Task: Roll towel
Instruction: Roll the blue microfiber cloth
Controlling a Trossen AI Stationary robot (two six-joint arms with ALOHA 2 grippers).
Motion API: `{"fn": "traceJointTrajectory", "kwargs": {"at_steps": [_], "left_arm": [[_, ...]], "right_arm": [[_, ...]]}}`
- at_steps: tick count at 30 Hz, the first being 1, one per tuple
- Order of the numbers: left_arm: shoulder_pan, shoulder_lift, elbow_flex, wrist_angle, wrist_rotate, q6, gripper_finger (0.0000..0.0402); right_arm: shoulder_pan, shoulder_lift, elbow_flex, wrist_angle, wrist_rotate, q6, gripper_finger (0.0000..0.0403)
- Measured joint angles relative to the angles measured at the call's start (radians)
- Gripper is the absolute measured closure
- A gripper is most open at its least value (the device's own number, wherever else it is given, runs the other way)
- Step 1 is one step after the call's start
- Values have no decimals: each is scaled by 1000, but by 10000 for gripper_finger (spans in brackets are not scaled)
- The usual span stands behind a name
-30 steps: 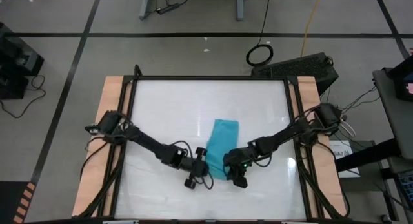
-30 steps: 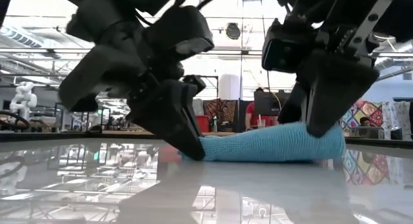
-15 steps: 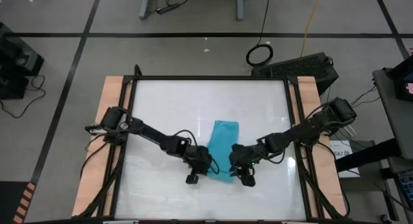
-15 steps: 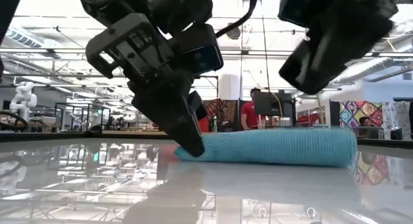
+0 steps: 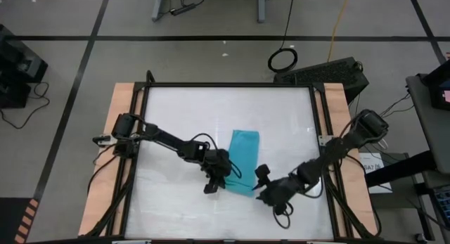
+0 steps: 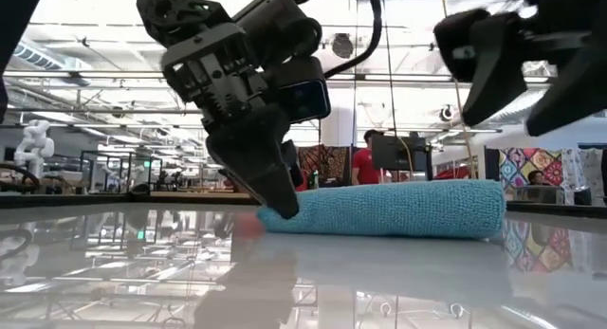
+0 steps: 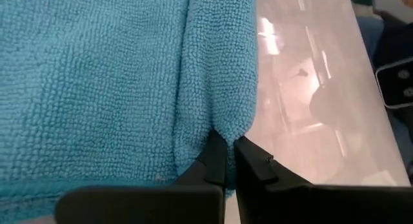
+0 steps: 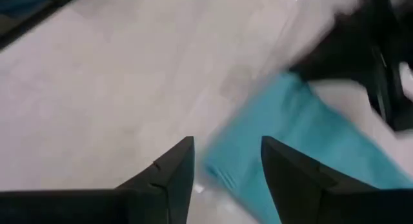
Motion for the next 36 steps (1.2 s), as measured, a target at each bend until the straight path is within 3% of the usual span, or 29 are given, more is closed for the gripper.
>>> {"fn": "traceJointTrajectory", "kwargs": {"at_steps": [6, 17, 30, 36], "left_arm": [[28, 0, 0, 12, 27, -17, 390], [35, 0, 1, 13, 63, -52, 390], [34, -1, 2, 18, 107, -23, 390], [29, -2, 2, -11, 107, 25, 390]], "right_arm": [[46, 106, 0, 137, 89, -123, 236], [75, 240, 10, 124, 300, -155, 236], [-1, 254, 11, 105, 315, 18, 236], [-59, 252, 11, 105, 217, 132, 253]]}}
